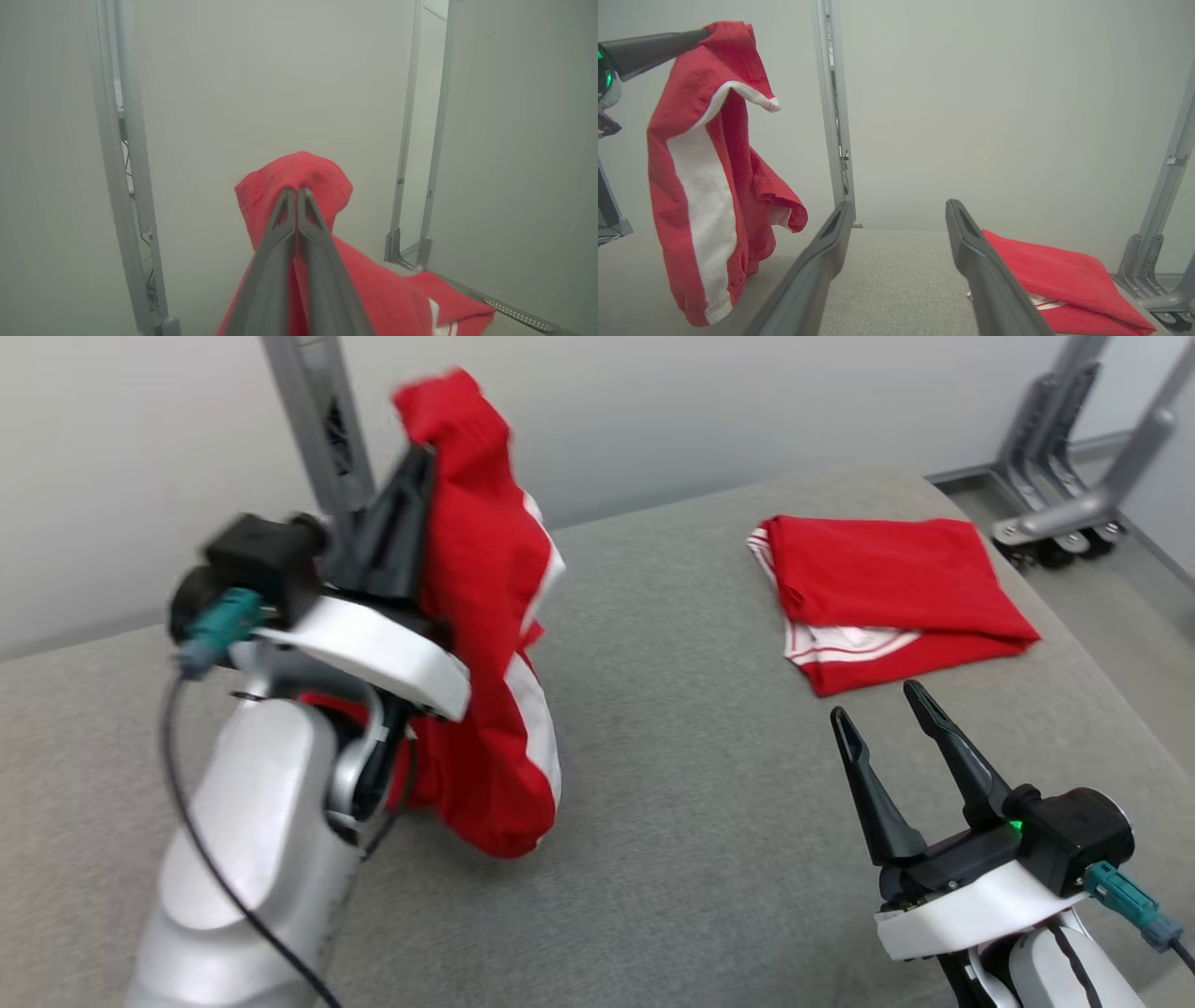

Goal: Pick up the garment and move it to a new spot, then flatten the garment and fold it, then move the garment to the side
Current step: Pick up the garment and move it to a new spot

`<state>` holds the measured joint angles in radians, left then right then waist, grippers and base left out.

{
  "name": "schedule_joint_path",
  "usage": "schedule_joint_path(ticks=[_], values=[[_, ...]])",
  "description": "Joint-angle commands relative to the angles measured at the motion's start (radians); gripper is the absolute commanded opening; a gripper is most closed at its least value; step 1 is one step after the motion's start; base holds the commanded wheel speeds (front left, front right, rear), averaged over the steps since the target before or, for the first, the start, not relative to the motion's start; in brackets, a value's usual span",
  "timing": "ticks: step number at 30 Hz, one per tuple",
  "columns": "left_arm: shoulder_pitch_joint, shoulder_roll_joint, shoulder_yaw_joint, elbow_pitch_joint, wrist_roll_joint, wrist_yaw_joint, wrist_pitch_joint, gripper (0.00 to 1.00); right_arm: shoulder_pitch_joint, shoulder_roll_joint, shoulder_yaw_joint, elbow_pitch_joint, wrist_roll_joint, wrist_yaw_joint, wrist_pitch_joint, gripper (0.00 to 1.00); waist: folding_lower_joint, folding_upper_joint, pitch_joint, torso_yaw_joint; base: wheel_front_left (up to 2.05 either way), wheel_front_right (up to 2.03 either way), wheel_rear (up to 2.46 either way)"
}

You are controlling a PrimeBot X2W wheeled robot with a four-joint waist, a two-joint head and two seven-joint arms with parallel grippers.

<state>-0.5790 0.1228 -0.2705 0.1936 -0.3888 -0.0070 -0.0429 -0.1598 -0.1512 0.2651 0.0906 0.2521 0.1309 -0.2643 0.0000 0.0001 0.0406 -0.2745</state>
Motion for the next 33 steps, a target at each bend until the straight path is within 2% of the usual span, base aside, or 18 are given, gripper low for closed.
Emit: schedule_joint_path(ticks=[1, 6, 10, 11, 12, 15, 16, 17, 19, 20, 21, 22, 25, 33], values=[[-0.018, -0.002, -0.025, 0.039, 0.027, -0.004, -0.003, 0.00, -0.008, -0.002, -0.006, -0.002, 0.008, 0.000, 0.000, 1.00, 0.0000, -0.0001, 0.025, -0.047, 0.00, 0.00, 0.00], [-0.057, -0.051, -0.123, 0.210, 0.073, 0.031, -0.053, 0.00, -0.010, 0.001, -0.010, -0.001, 0.010, 0.000, 0.000, 1.00, 0.0000, -0.0001, 0.063, -0.080, 0.00, 0.00, 0.00], [-0.095, -0.068, -0.206, 0.364, 0.024, 0.059, -0.125, 0.00, -0.020, 0.001, 0.008, -0.003, 0.014, 0.000, 0.000, 1.00, 0.0000, -0.0001, 0.096, -0.100, 0.00, 0.00, 0.00], [-0.105, -0.070, -0.242, 0.388, -0.009, 0.064, -0.142, 0.18, -0.023, 0.001, 0.011, -0.003, 0.014, 0.000, 0.000, 1.00, 0.0000, -0.0001, 0.103, -0.104, 0.00, 0.00, 0.00], [-0.115, -0.072, -0.282, 0.411, -0.038, 0.075, -0.156, 0.22, -0.026, -0.001, 0.013, -0.002, 0.014, 0.000, 0.000, 1.00, 0.0000, -0.0001, 0.111, -0.107, 0.00, 0.00, 0.00], [-0.150, -0.069, -0.386, 0.468, -0.114, 0.112, -0.192, 0.23, -0.036, -0.005, 0.020, -0.001, 0.018, 0.000, 0.000, 1.00, 0.0000, -0.0001, 0.138, -0.114, 0.00, 0.00, 0.00], [-0.160, -0.068, -0.416, 0.481, -0.137, 0.127, -0.200, 0.27, -0.040, -0.006, 0.022, -0.002, 0.019, 0.000, 0.000, 1.00, 0.0000, -0.0001, 0.145, -0.115, 0.00, 0.00, 0.00], [-0.160, -0.068, -0.416, 0.481, -0.137, 0.127, -0.200, 0.27, -0.040, -0.006, 0.022, -0.002, 0.019, 0.000, 0.000, 1.00, 0.0000, -0.0001, 0.145, -0.115, 0.00, 0.00, 0.00], [-0.180, -0.068, -0.470, 0.495, -0.176, 0.151, -0.214, 0.47, -0.045, -0.007, 0.021, -0.006, 0.021, 0.000, 0.000, 1.00, 0.0000, -0.0001, 0.160, -0.116, 0.00, 0.00, 0.00], [-0.190, -0.070, -0.495, 0.496, -0.195, 0.160, -0.217, 0.81, -0.046, -0.007, 0.020, -0.006, 0.021, 0.000, 0.000, 1.00, 0.0000, -0.0001, 0.164, -0.115, 0.00, 0.00, 0.00], [-0.198, -0.071, -0.514, 0.491, -0.212, 0.169, -0.220, 1.00, -0.047, -0.007, 0.019, -0.007, 0.020, 0.000, 0.000, 1.00, 0.0000, -0.0001, 0.167, -0.113, 0.00, 0.00, 0.00], [-0.216, -0.070, -0.545, 0.464, -0.230, 0.187, -0.222, 1.00, -0.046, -0.007, 0.017, -0.007, 0.020, 0.000, 0.000, 1.00, 0.0000, -0.0001, 0.172, -0.106, 0.00, 0.00, 0.00], [-0.210, -0.069, -0.542, 0.402, -0.231, 0.210, -0.222, 1.00, -0.041, -0.005, 0.017, -0.005, 0.019, 0.000, 0.000, 1.00, 0.0000, -0.0001, 0.167, -0.087, 0.00, 0.00, 0.00], [-0.056, -0.070, -0.410, 0.212, -0.131, 0.256, -0.222, 1.00, -0.005, -0.009, 0.007, -0.013, 0.008, 0.000, 0.000, 1.00, 0.0000, -0.0001, 0.106, 0.012, 0.00, 0.00, 0.00]])
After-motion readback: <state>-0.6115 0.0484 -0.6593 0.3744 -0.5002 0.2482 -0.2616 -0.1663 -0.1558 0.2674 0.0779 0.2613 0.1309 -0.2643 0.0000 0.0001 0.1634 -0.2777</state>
